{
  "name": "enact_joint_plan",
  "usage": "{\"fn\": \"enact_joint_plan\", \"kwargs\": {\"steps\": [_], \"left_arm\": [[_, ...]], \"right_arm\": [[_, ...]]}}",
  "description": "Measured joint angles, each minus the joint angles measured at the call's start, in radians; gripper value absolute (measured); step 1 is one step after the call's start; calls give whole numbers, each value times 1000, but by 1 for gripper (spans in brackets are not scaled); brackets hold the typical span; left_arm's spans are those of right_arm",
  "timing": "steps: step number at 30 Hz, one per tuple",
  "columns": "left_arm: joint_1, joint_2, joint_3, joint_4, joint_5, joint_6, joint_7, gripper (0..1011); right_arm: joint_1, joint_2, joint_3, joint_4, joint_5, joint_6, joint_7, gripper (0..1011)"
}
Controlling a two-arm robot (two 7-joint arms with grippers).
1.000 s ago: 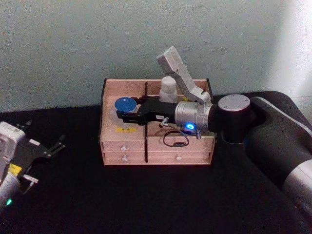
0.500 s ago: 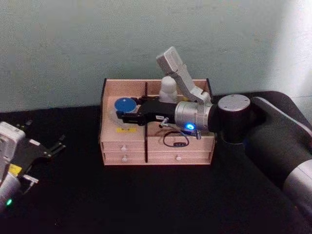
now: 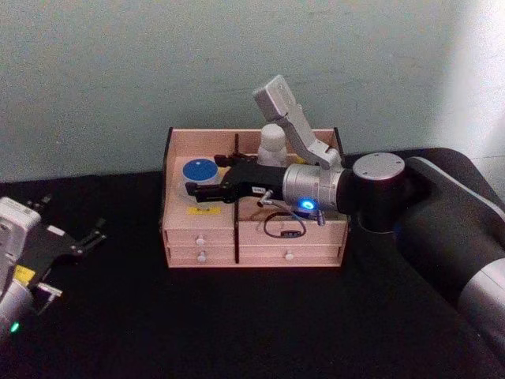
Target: Pick up the facial cleanser and watermelon frost from the table and place them into the tiered storage box.
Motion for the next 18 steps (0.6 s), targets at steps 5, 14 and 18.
{"fn": "enact_joint_plan", "kwargs": {"steps": [5,14,18], "left_arm": [[0,0,0,0,0,0,0,1001],[0,0,0,0,0,0,0,1002],[0,0,0,0,0,0,0,1001]], "right_arm": [[0,0,0,0,0,0,0,1002],[-52,33,29,-104,-1,3,-8,1002],[-105,74,53,-211,17,10,-9,1002]]}}
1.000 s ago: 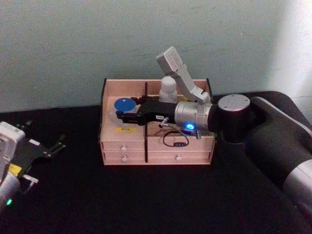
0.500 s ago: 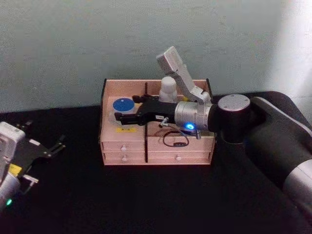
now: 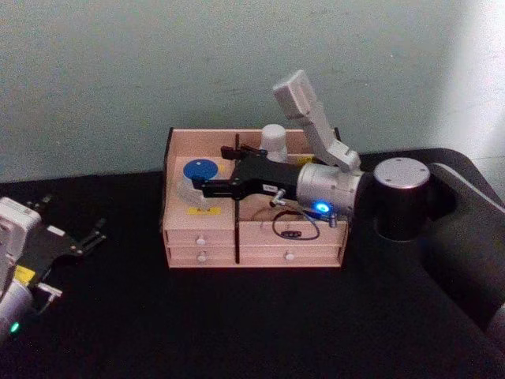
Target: Pick up the facial cleanser and watermelon frost from the table and place them into the tiered storage box.
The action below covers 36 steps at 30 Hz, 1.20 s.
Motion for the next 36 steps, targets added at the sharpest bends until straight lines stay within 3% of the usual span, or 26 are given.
{"fn": "enact_joint_plan", "kwargs": {"steps": [3,6,9,12,19,22,25,27,33,36], "left_arm": [[0,0,0,0,0,0,0,1001],[0,0,0,0,0,0,0,1001],[0,0,0,0,0,0,0,1001],[0,0,0,0,0,0,0,1001],[0,0,0,0,0,0,0,1001],[0,0,0,0,0,0,0,1001],[0,0,0,0,0,0,0,1001],[0,0,0,0,0,0,0,1001],[0,0,0,0,0,0,0,1001],[0,0,0,0,0,0,0,1001]], "right_arm": [[-29,26,7,-57,11,6,7,1002],[-86,85,10,-155,35,15,39,1002],[-116,120,13,-206,52,19,55,1002],[-189,189,30,-303,96,34,77,1002],[-304,285,67,-429,134,31,44,1002],[-381,338,111,-493,145,11,-34,1002],[-427,358,148,-524,149,-6,-94,1002],[-473,370,195,-546,149,-27,-163,1002],[-532,358,285,-554,131,-66,-309,1002],[-548,323,324,-544,67,-99,-448,1002]]}}
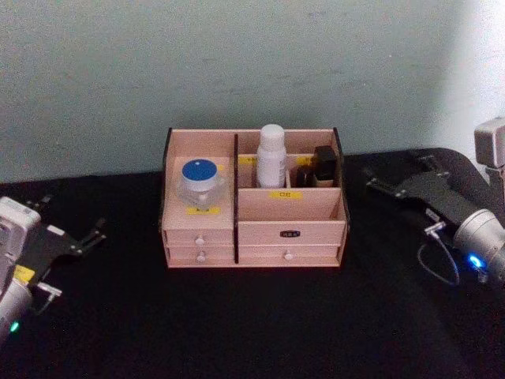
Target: Pick up the facial cleanser and watermelon frost from the table and place them into the tiered storage box.
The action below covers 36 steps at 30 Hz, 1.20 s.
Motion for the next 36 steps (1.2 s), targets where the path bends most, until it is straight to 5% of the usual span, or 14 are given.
{"fn": "enact_joint_plan", "kwargs": {"steps": [3,9,12,21,36], "left_arm": [[0,0,0,0,0,0,0,1001],[0,0,0,0,0,0,0,1001],[0,0,0,0,0,0,0,1001],[0,0,0,0,0,0,0,1001],[0,0,0,0,0,0,0,1001]], "right_arm": [[-2,-29,7,13,-64,-22,-94,1002],[19,-123,-15,103,-273,-66,-342,1002],[32,-157,-27,153,-320,-68,-395,1002],[49,-199,-45,241,-367,-66,-410,1002],[50,-201,-39,247,-366,-62,-399,1002]]}}
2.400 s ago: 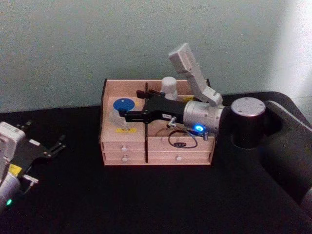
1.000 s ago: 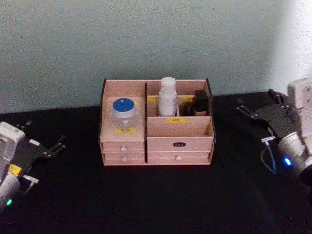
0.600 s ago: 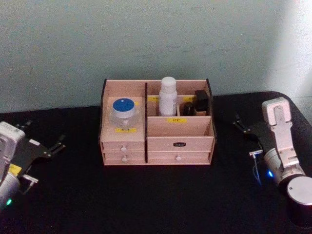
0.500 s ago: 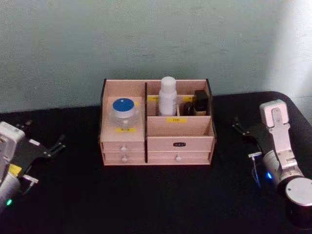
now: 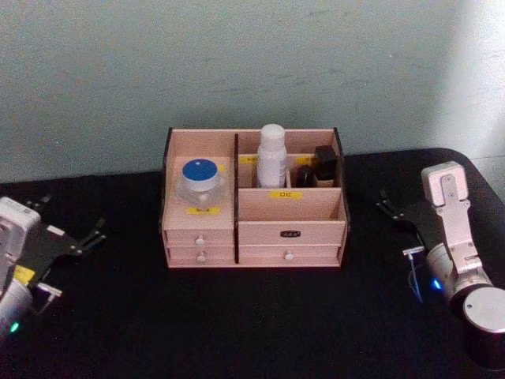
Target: Pick up the facial cleanser and watermelon frost from the table and place them into the tiered storage box.
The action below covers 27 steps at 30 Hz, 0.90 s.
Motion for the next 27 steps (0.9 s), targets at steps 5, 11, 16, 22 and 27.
{"fn": "enact_joint_plan", "kwargs": {"steps": [5,11,16,22,27], "left_arm": [[0,0,0,0,0,0,0,1002],[0,0,0,0,0,0,0,1001],[0,0,0,0,0,0,0,1001],[0,0,0,0,0,0,0,1001],[0,0,0,0,0,0,0,1001]], "right_arm": [[0,1,-1,-3,1,1,0,1002],[-1,2,-1,-4,1,1,0,1002],[-1,2,-1,-5,2,1,0,1002],[-2,3,-1,-6,3,1,0,1002],[-2,3,-1,-6,3,1,0,1002]]}}
